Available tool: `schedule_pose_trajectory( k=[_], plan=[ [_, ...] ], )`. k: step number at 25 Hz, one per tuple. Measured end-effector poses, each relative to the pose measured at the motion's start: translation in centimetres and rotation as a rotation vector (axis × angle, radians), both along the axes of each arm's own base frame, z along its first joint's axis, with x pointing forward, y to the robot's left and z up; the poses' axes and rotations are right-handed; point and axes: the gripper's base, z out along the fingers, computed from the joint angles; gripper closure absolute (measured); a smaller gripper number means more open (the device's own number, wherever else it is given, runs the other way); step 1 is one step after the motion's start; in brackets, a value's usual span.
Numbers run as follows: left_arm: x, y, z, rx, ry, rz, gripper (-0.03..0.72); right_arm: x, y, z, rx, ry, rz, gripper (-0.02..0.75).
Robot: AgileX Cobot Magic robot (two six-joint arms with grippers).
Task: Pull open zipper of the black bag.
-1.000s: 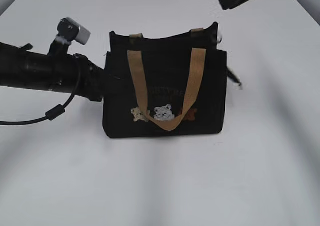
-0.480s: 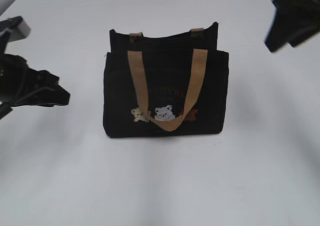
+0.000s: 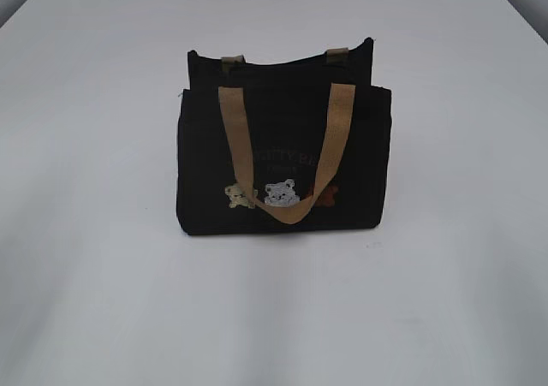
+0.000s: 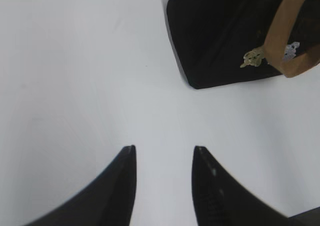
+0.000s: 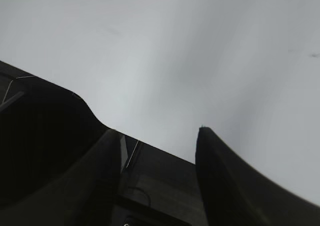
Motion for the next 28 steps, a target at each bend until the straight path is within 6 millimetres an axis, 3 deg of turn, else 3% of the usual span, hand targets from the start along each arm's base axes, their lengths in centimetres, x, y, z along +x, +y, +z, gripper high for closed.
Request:
schedule_pose_trajectory(
  k=[2, 5, 10, 15, 18, 25, 28],
  plan=[
    [-2.9, 0.7, 1.6, 0.014, -0.075, 0.008, 0.406, -2.8, -0.5, -0.8, 0.015, -0.081, -0.003, 0.356],
    [-5.9, 1.5, 2.5, 0.05, -0.121, 0.023, 0.407, -5.7, -1.1, -2.3, 0.029, -0.159, -0.004, 0.356],
    [-9.5, 2.5, 1.9, 0.093, -0.157, 0.047, 0.407, -9.2, -1.9, -1.5, 0.067, -0.392, -0.005, 0.356],
    [-12.3, 3.0, 2.4, 0.079, -0.295, 0.061, 0.416, -11.9, -2.4, -1.1, 0.103, -0.579, -0.006, 0.384],
    [-13.8, 3.3, 2.2, 0.089, -0.326, 0.061, 0.43, -13.1, -2.6, -1.1, 0.125, -0.654, -0.014, 0.41],
    [-16.7, 3.8, 1.1, 0.087, -0.408, 0.065, 0.454, -13.2, -2.7, -1.2, 0.132, -0.655, -0.027, 0.426],
    [-16.8, 3.9, 1.0, 0.088, -0.412, 0.067, 0.455, -13.2, -2.7, -1.2, 0.133, -0.656, -0.029, 0.426]
  ],
)
